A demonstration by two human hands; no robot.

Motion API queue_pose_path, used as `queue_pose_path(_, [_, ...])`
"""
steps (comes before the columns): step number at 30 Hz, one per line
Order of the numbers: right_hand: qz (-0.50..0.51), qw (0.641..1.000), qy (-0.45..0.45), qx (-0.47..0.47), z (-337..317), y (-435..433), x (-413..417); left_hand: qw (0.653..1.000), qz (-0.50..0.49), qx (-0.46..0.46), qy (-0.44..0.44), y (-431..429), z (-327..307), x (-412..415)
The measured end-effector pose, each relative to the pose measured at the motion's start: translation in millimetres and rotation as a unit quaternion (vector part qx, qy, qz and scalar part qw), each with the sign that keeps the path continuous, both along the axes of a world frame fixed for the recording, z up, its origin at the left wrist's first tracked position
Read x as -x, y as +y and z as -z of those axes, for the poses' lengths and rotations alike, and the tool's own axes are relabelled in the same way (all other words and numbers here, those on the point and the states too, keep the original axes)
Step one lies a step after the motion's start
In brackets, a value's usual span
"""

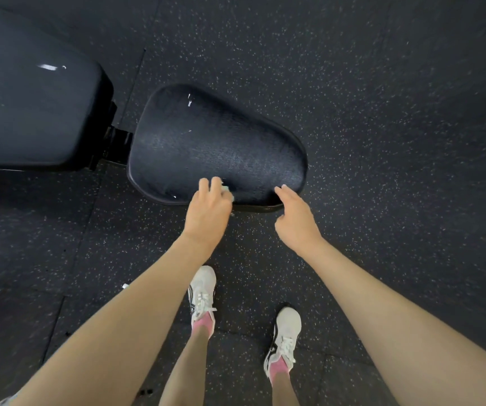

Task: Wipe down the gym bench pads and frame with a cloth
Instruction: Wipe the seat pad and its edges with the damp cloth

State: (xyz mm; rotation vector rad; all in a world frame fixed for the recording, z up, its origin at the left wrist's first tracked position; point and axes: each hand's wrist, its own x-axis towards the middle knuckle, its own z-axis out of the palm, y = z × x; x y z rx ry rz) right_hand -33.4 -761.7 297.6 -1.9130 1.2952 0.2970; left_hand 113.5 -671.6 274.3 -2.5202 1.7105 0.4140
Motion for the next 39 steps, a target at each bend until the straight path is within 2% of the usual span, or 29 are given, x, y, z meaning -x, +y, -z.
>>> queue_pose_path(4, [-0.001,1.000,0.008,0.019,3,10,-4,0.994,-0.082,0.041,0.056,7,-5,-6])
queue_pose_path(8, [-0.036,0.996,0.026,0.073,5,14,-10,0.993,0.025,0.081,0.081,-14,-6,25])
queue_pose_path(13, [-0.115,0.986,0.052,0.111,6,15,-22,0.996,0.034,0.059,0.058,-19,3,13])
queue_pose_path(19, [-0.196,0.971,0.077,0.117,8,38,-46,0.992,-0.097,0.055,0.063,-1,9,-44])
queue_pose_path(23, [-0.182,0.973,0.082,0.114,6,35,-51,0.978,-0.183,0.069,0.076,2,6,-62])
queue_pose_path(27, [-0.154,0.978,0.081,0.115,5,21,-42,0.956,-0.251,0.098,0.117,-8,1,-32])
queue_pose_path(31, [-0.161,0.978,0.085,0.104,5,16,-29,0.951,-0.247,0.087,0.164,-18,4,12])
queue_pose_path(34, [-0.169,0.977,0.082,0.101,5,16,-25,0.953,-0.237,0.073,0.175,-20,3,13])
queue_pose_path(39, [-0.157,0.978,0.078,0.109,4,14,-29,0.973,-0.057,0.023,0.222,-19,-7,9])
